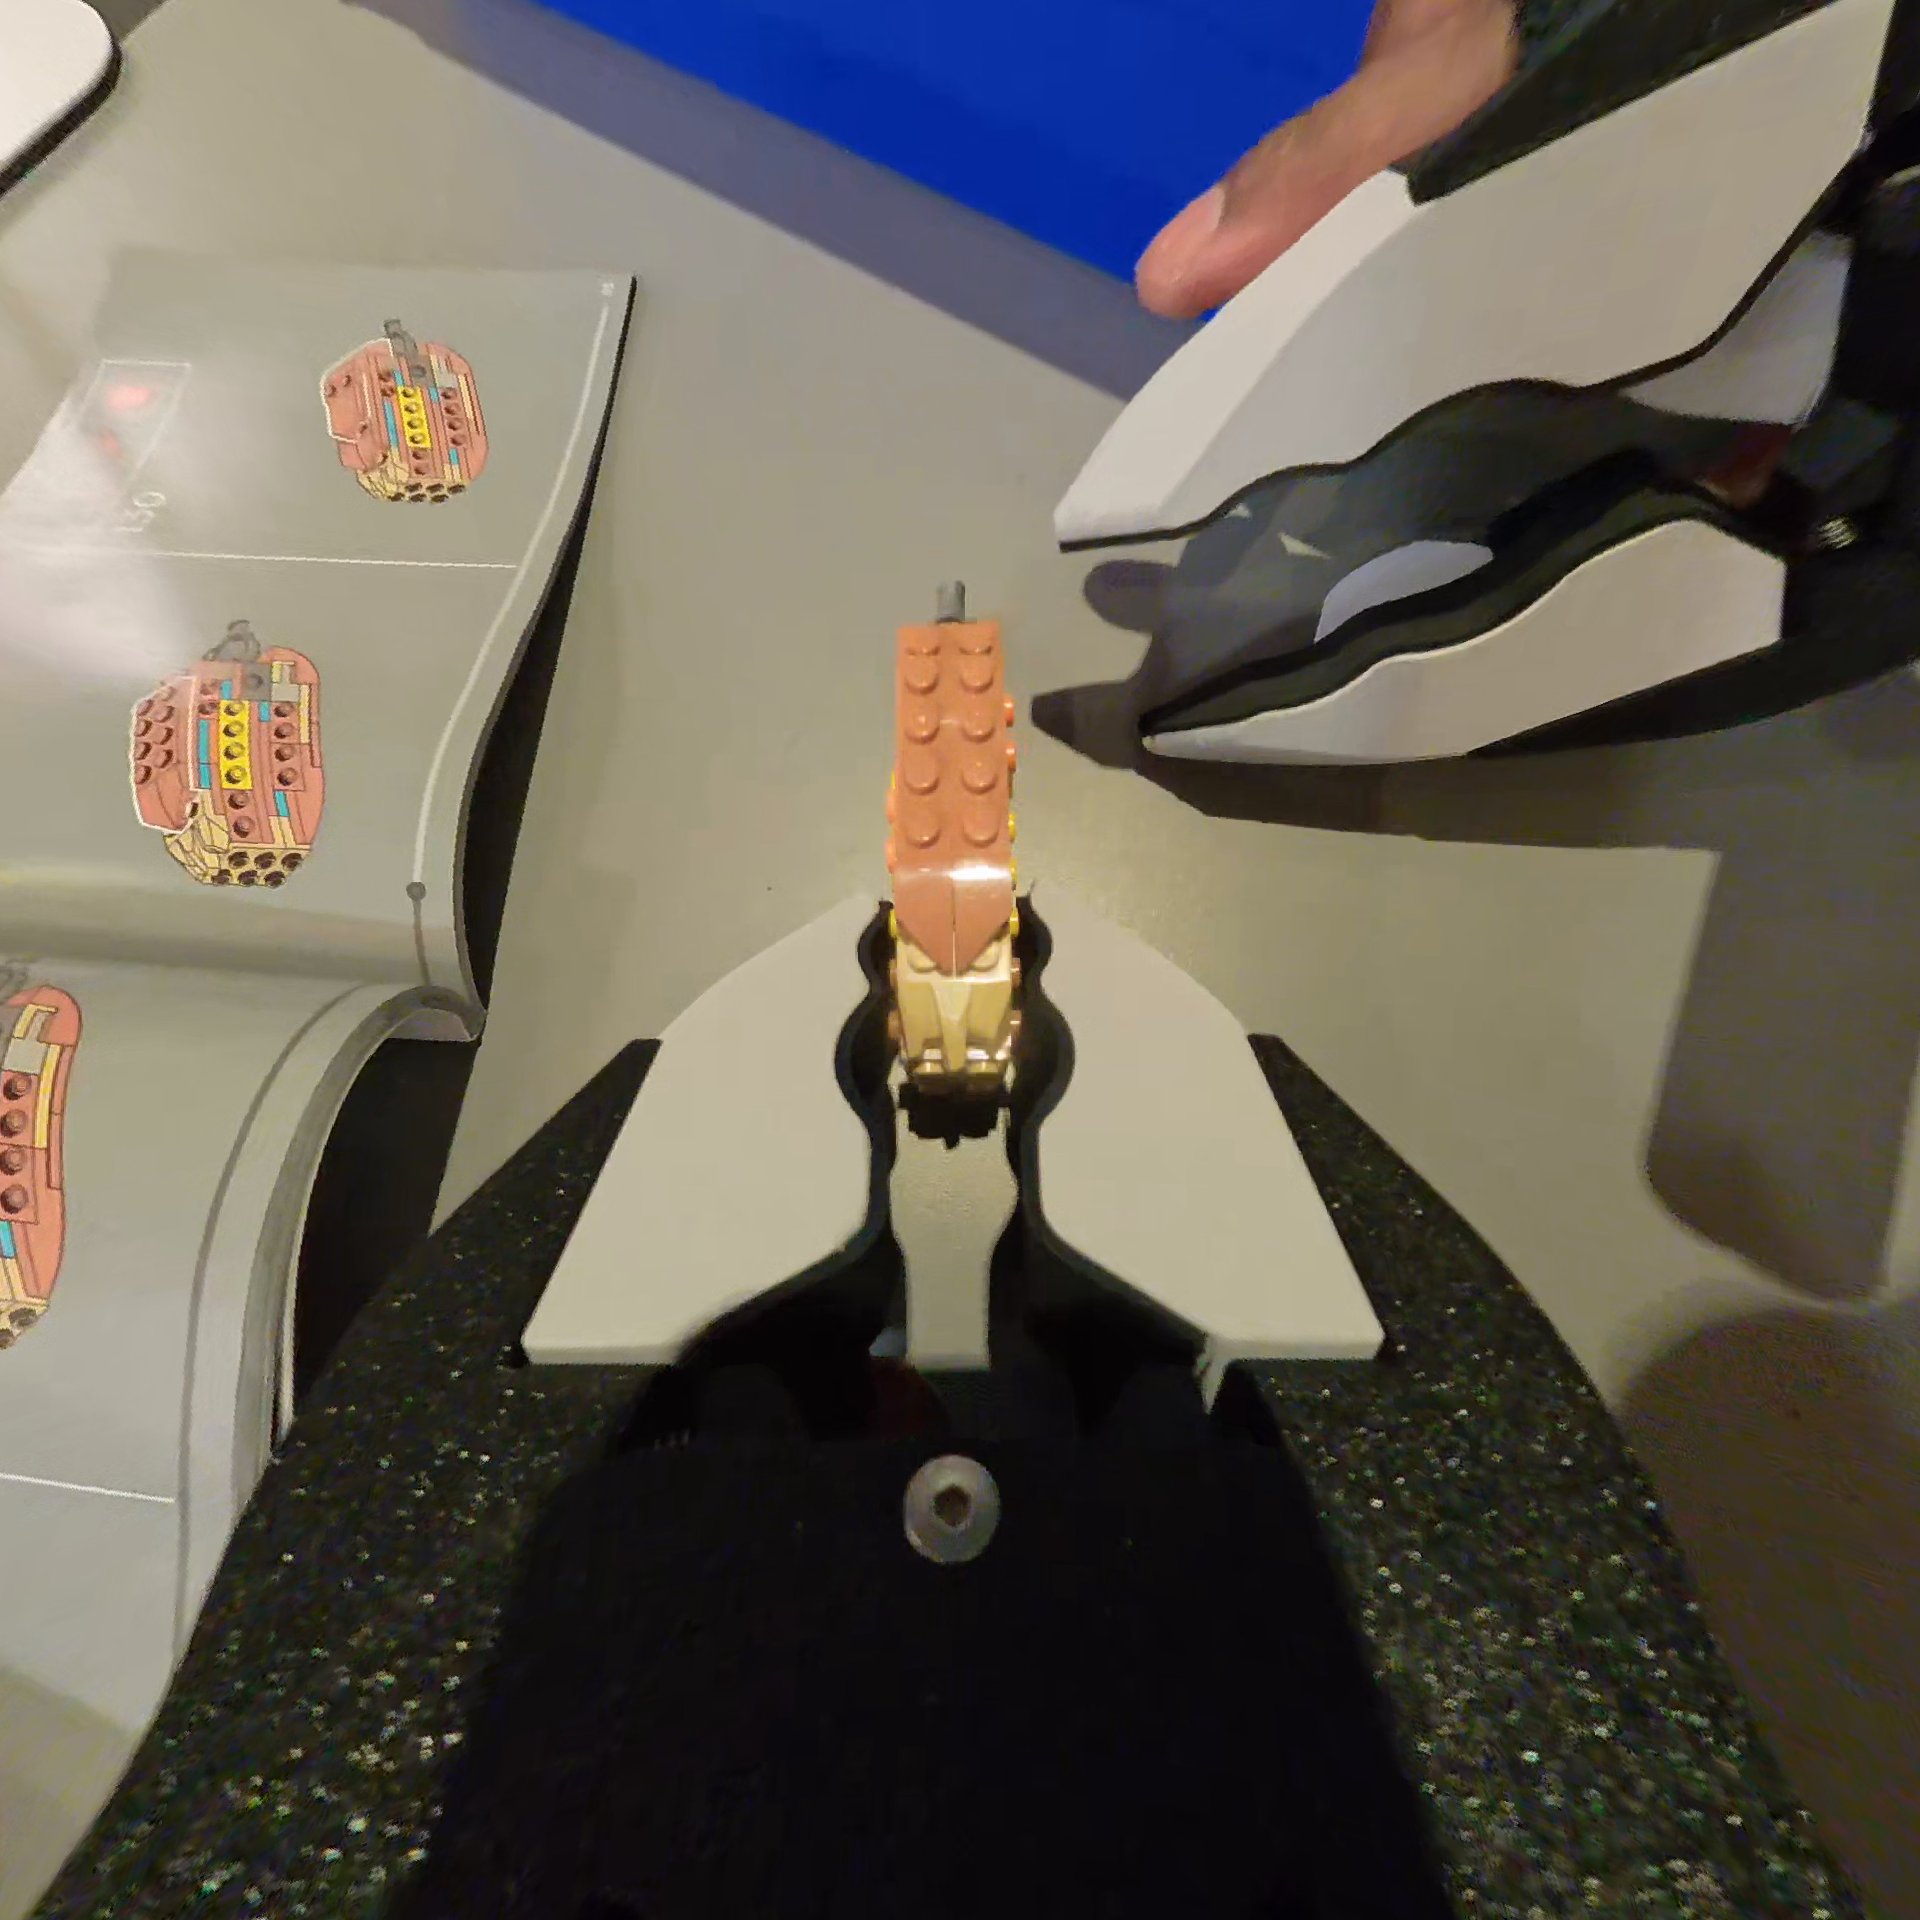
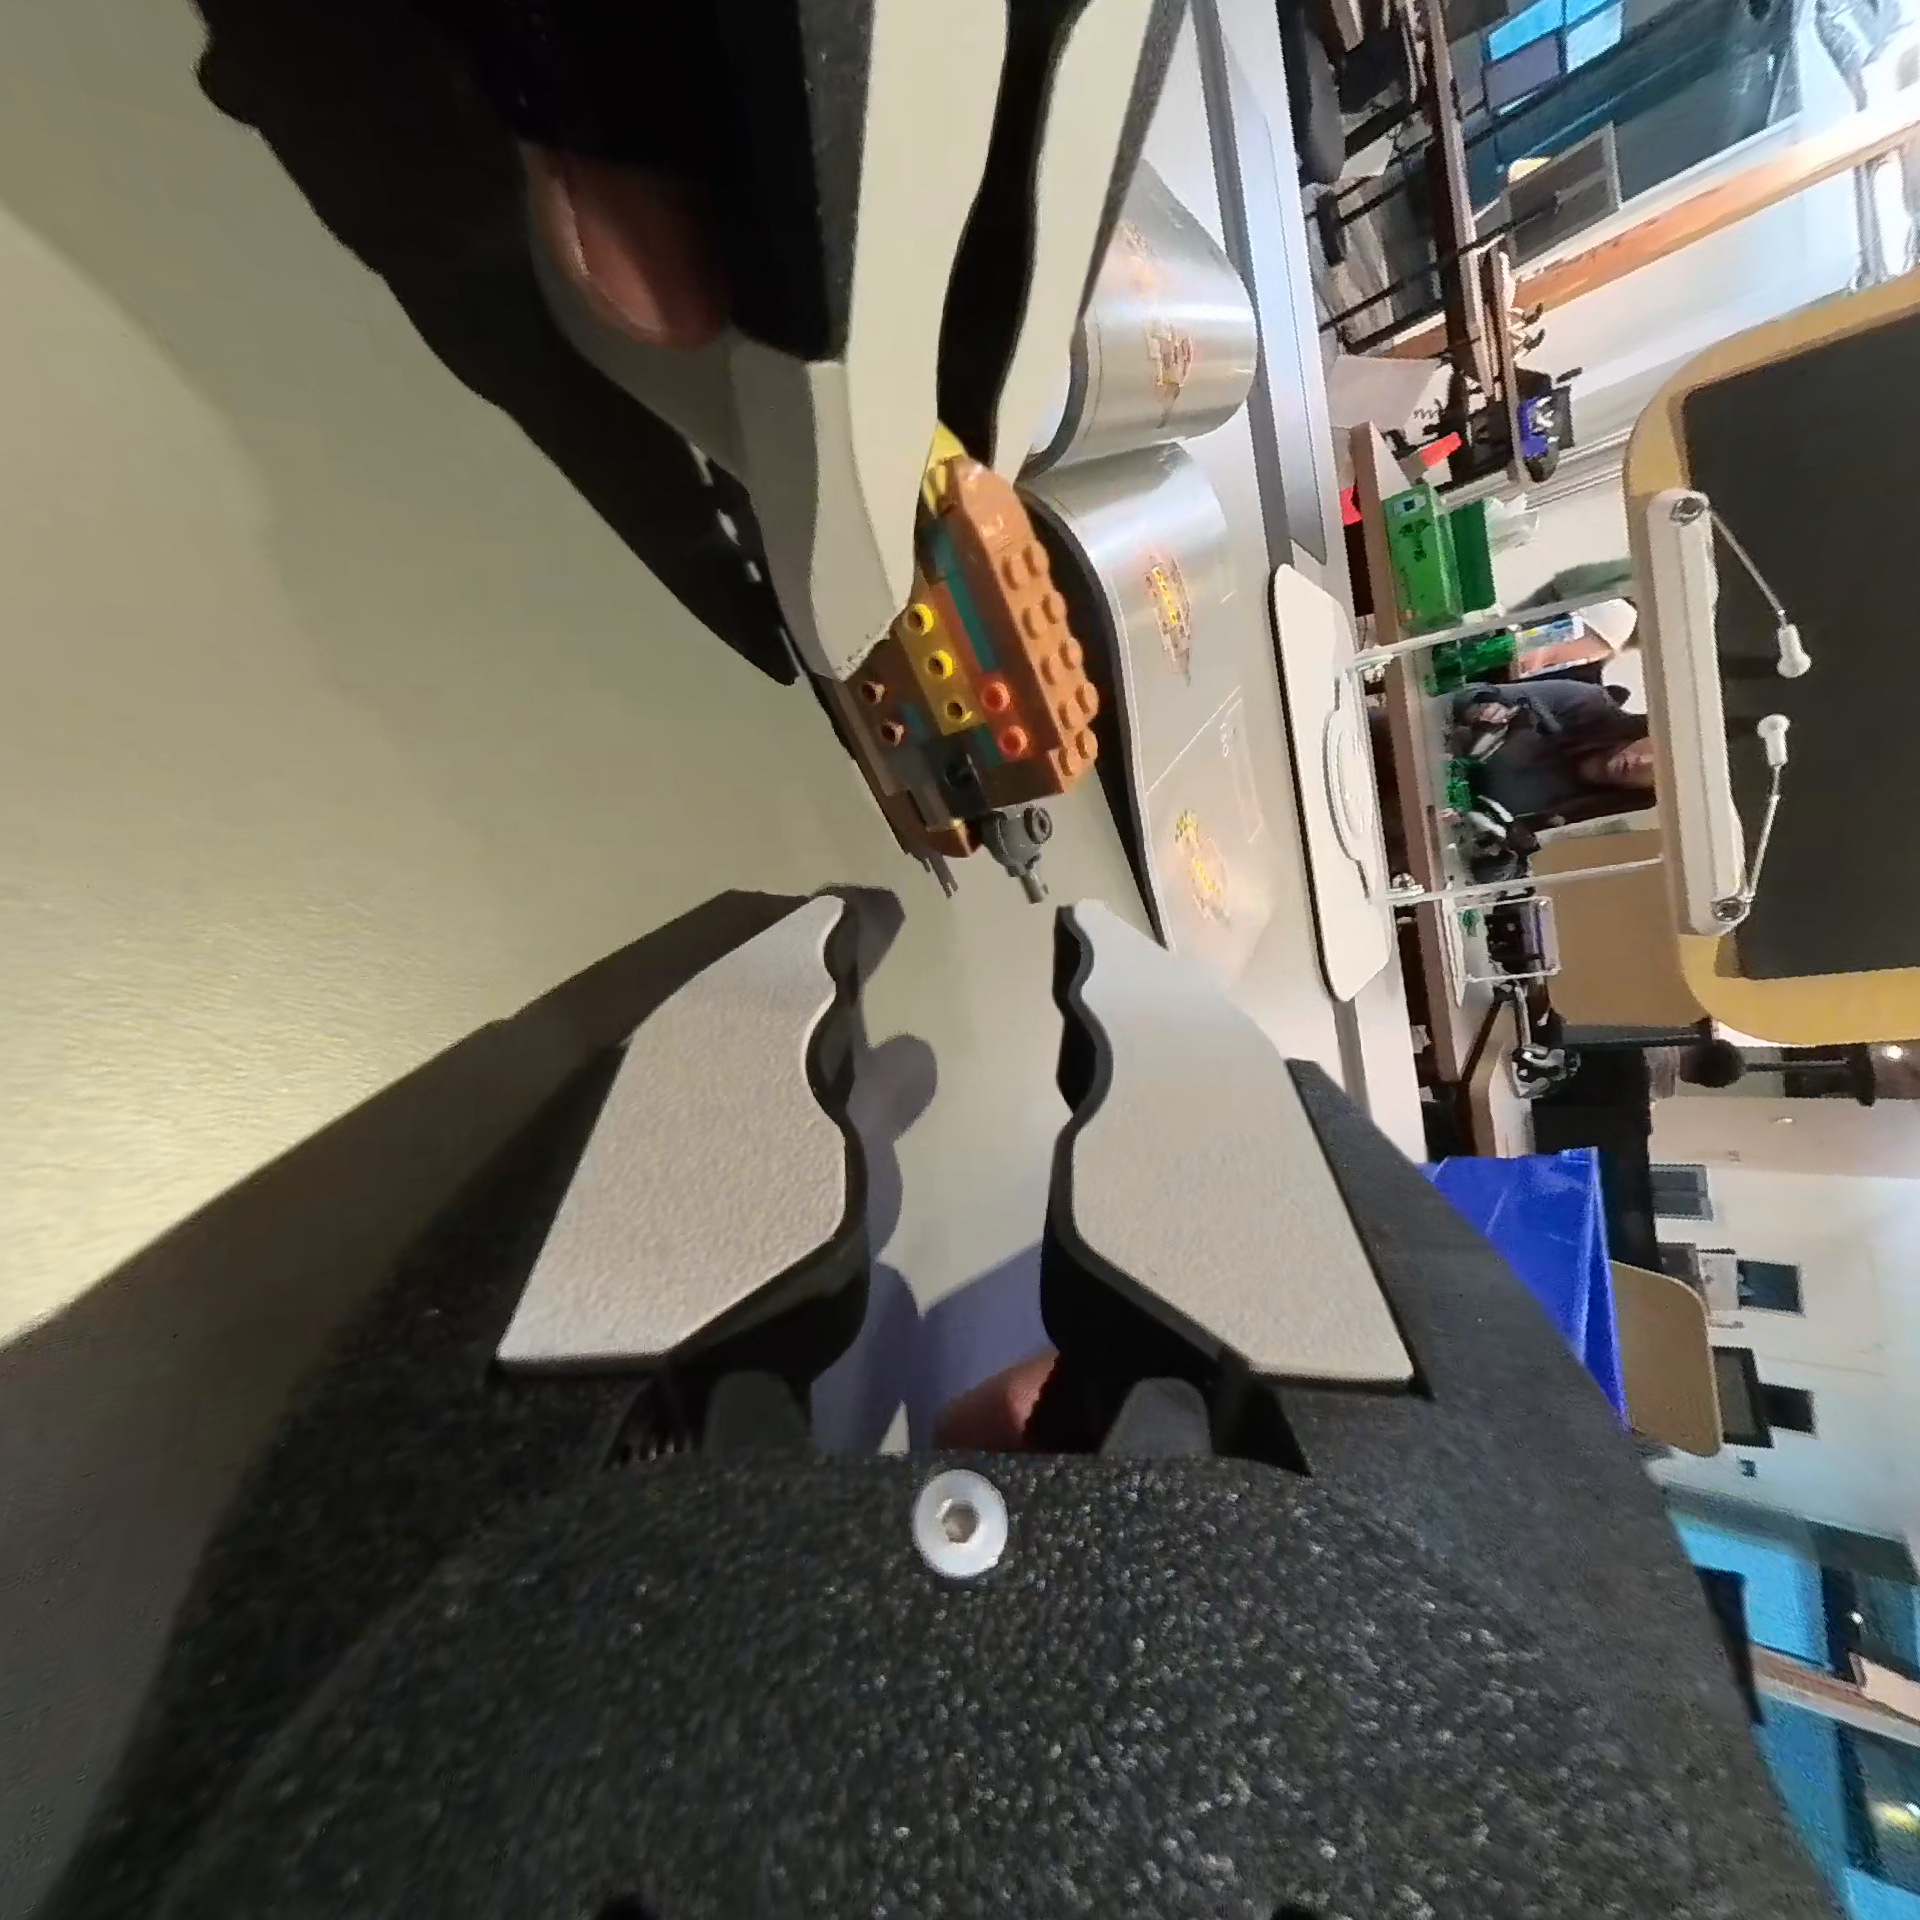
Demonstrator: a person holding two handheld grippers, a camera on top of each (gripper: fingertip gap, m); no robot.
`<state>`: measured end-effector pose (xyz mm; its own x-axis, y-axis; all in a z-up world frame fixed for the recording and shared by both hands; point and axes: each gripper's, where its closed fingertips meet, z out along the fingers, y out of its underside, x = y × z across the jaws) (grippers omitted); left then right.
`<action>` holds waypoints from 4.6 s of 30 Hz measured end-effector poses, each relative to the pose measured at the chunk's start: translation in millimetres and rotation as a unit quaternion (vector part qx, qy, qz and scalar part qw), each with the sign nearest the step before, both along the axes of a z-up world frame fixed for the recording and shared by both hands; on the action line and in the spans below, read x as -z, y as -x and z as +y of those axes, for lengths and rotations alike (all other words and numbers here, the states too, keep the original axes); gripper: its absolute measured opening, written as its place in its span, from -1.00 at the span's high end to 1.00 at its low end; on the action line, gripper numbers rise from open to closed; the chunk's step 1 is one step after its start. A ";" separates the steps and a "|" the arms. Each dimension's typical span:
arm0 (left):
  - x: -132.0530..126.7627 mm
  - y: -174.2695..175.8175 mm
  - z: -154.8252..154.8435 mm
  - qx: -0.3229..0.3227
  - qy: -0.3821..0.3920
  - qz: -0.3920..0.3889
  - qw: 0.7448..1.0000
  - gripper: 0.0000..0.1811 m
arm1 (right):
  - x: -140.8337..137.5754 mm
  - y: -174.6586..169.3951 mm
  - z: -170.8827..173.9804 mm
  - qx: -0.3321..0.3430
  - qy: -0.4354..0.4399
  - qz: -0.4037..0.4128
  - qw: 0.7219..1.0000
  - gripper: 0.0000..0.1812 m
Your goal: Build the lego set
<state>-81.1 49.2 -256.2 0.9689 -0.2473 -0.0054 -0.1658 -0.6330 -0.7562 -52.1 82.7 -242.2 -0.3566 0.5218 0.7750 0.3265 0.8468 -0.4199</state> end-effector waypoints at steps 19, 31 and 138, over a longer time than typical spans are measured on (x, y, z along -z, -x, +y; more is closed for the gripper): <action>-1.4 1.3 -1.0 0.000 0.002 -0.032 0.999 0.64 | 2.1 -0.7 6.3 0.022 0.045 -0.006 0.999 0.73; -23.8 4.1 -0.3 0.013 -0.074 -0.056 0.996 0.45 | 5.5 -1.5 5.4 0.030 0.058 -0.014 0.998 0.84; -59.5 9.3 8.6 -0.010 -0.201 -0.071 0.977 0.43 | -74.9 -30.7 -28.5 -0.119 0.392 0.126 0.904 0.87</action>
<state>-90.4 57.7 -196.8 0.9714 -0.2345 0.0370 -0.0316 -0.2822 -0.9588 -21.4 54.3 -167.3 -0.3943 0.8774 0.2733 -0.0147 0.2914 -0.9565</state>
